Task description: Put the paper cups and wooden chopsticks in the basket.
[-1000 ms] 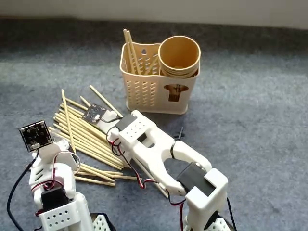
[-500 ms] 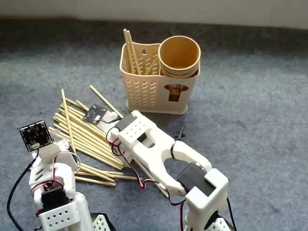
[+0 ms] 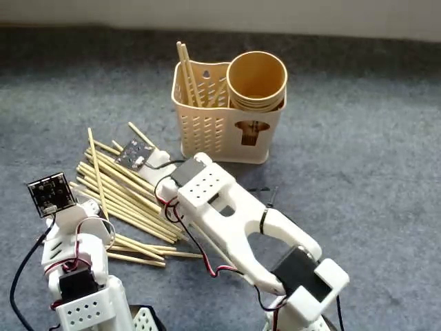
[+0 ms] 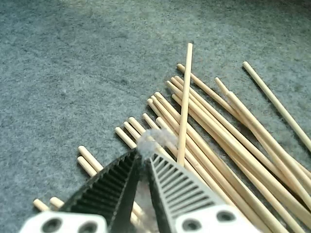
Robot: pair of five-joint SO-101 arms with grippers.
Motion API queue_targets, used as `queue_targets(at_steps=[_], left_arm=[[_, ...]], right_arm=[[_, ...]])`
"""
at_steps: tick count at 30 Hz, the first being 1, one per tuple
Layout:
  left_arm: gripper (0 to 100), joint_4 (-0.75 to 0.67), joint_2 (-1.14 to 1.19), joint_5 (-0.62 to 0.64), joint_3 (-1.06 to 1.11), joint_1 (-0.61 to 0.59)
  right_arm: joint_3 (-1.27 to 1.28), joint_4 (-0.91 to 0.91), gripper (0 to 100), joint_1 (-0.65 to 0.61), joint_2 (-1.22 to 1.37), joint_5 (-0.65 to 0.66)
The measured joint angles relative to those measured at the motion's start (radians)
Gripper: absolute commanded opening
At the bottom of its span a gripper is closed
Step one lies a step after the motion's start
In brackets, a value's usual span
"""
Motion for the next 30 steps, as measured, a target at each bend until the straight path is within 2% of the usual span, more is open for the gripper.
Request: queue_targets(at_steps=[18,25,30], left_arm=[[1,0.0,0.0,0.0,0.0,0.0],[1,0.0,0.0,0.0,0.0,0.0],[1,0.0,0.0,0.0,0.0,0.0]], right_arm=[[0.071,0.006,0.9,0.046,-0.141,0.0],[0.091,-0.066,1.4,-0.008,0.012,0.0],[0.091,-0.071,5.3,-0.009,0.064,0.0]])
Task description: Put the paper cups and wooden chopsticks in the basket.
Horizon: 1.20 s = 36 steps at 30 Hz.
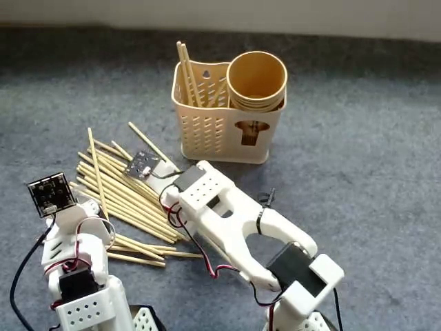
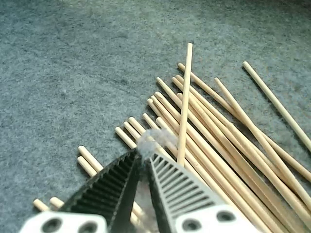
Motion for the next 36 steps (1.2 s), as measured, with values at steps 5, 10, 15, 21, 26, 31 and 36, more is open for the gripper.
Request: queue_targets(at_steps=[5,10,15,21,26,31,36], left_arm=[[1,0.0,0.0,0.0,0.0,0.0],[1,0.0,0.0,0.0,0.0,0.0],[1,0.0,0.0,0.0,0.0,0.0],[1,0.0,0.0,0.0,0.0,0.0],[1,0.0,0.0,0.0,0.0,0.0],[1,0.0,0.0,0.0,0.0,0.0],[1,0.0,0.0,0.0,0.0,0.0]], right_arm=[[0.0,0.0,4.0,-0.003,-0.011,0.0],[0.0,0.0,0.5,-0.003,-0.018,0.0],[0.0,0.014,3.7,-0.003,-0.066,0.0],[0.0,0.017,3.5,-0.003,-0.092,0.0],[0.0,0.017,0.5,-0.003,-0.092,0.0],[0.0,0.017,5.1,-0.005,-0.092,0.0],[0.006,-0.006,9.1,-0.006,-0.092,0.0]])
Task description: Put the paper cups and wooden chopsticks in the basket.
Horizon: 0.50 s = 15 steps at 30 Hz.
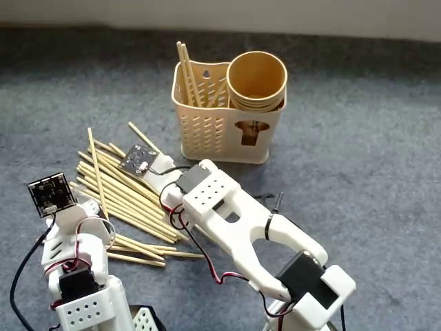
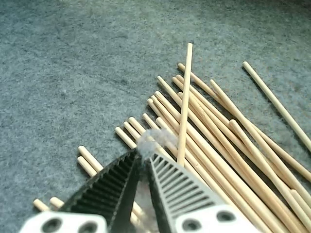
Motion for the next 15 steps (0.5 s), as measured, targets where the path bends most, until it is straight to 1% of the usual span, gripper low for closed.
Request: queue_targets(at_steps=[10,15], left_arm=[[1,0.0,0.0,0.0,0.0,0.0],[1,0.0,0.0,0.0,0.0,0.0]], right_arm=[[-0.008,-0.009,8.8,-0.002,0.152,0.0],[-0.035,-0.009,0.6,-0.002,0.17,0.0]])
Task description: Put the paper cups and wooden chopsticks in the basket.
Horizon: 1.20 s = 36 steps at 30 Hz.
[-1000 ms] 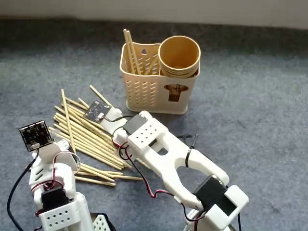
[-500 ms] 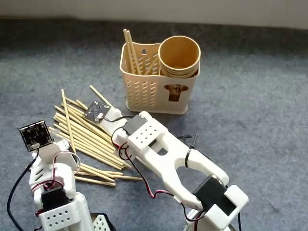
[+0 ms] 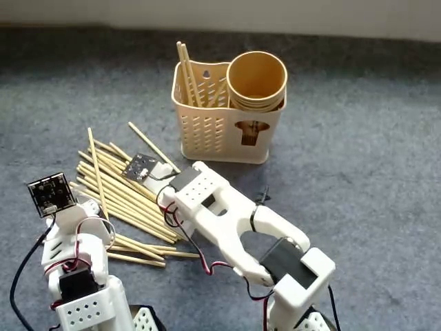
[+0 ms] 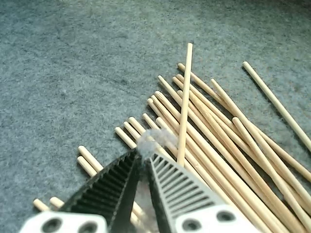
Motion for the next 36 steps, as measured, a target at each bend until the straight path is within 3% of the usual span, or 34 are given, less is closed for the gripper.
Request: queue_targets(at_steps=[11,24,30,36], left_arm=[[1,0.0,0.0,0.0,0.0,0.0],[1,0.0,0.0,0.0,0.0,0.0],[1,0.0,0.0,0.0,0.0,0.0],[1,0.0,0.0,0.0,0.0,0.0]], right_arm=[[-0.003,0.069,0.5,0.002,-0.015,0.046],[0.08,0.087,1.0,0.003,-0.331,0.049],[0.147,-0.06,1.5,0.003,-0.31,0.049],[0.15,-0.104,10.2,0.006,-0.239,0.049]])
